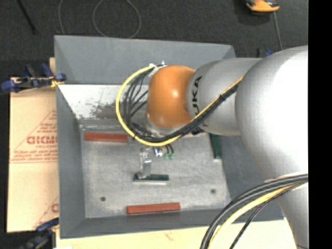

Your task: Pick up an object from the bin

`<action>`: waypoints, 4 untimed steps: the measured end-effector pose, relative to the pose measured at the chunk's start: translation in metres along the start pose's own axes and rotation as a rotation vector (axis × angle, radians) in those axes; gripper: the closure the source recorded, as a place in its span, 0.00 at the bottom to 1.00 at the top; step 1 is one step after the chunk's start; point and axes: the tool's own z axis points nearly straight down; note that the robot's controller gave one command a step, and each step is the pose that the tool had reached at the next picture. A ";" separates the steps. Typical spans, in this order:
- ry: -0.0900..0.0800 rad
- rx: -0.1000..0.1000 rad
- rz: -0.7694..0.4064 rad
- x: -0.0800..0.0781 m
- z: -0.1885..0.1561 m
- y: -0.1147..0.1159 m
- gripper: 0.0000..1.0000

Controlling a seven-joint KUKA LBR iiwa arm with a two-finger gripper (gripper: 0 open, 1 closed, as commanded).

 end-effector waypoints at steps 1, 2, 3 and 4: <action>0.004 0.005 -0.017 0.099 0.006 -0.034 0.00; -0.001 0.007 0.027 0.098 0.004 -0.075 0.00; -0.001 0.005 0.025 0.098 0.004 -0.072 1.00; -0.009 0.007 0.059 0.089 -0.146 -0.091 1.00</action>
Offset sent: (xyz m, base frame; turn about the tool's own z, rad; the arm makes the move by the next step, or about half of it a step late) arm -0.0925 -0.0439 -0.0063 -0.0204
